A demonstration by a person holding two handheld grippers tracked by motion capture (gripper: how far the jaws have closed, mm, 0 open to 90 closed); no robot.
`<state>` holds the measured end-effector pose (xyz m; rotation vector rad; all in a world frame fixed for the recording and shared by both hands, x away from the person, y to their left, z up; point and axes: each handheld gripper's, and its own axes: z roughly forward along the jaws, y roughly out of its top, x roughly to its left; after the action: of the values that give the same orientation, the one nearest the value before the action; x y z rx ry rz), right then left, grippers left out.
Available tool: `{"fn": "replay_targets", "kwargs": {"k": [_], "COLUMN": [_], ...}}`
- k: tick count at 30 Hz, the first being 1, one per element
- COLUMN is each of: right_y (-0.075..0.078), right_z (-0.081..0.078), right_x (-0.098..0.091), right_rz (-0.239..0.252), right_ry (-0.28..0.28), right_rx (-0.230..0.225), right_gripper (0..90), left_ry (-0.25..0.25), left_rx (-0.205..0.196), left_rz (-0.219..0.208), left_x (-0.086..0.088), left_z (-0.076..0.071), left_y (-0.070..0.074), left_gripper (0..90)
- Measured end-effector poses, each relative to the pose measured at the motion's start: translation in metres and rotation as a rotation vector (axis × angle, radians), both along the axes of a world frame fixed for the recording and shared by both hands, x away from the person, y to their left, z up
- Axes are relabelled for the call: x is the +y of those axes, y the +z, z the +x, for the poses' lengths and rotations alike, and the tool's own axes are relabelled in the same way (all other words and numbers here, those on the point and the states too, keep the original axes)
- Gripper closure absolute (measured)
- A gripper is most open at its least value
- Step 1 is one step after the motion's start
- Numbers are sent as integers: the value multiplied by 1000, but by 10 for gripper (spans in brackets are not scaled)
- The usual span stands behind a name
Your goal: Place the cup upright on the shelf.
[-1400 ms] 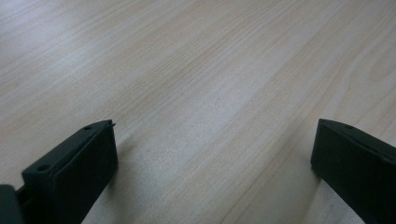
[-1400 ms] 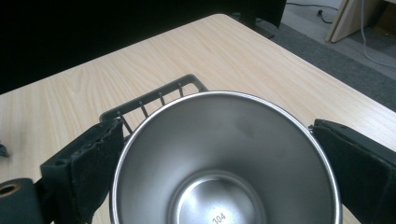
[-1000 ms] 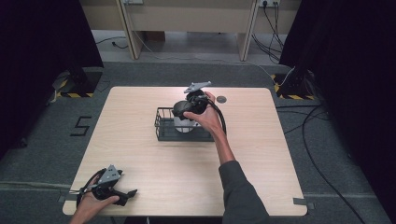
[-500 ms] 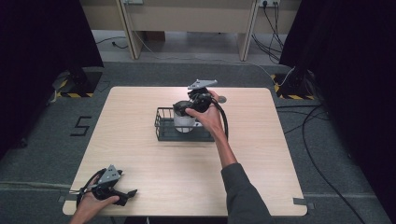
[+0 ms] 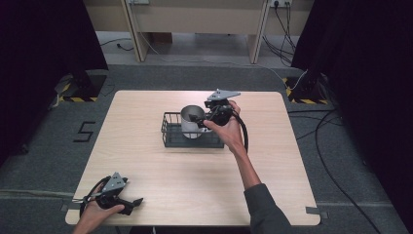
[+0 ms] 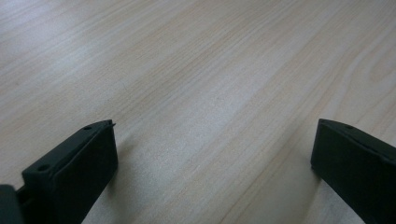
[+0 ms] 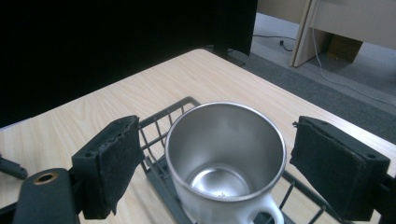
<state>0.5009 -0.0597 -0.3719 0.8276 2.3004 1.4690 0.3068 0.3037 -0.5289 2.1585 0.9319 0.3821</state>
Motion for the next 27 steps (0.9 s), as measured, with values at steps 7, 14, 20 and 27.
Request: {"fn": "replay_targets", "kwargs": {"k": [7,14,20,27], "right_y": [1,-2,-8,-17], "right_z": [-21,-42,-54,-64], "right_x": [-13,-31,-44,-54], "right_rz": [12,32,38,31], "right_ry": [1,-22,-35,-55], "right_rx": [-4,1,-1,8], "right_gripper": [166,173,175,180], "left_ry": [-1,-1,-1,1], "left_rx": [1,0,0,-1], "left_rz": [3,2,2,1], "left_x": [0,0,0,0], "left_z": [0,0,0,0], "left_y": [0,0,0,0], "left_gripper": [0,0,0,0]}}
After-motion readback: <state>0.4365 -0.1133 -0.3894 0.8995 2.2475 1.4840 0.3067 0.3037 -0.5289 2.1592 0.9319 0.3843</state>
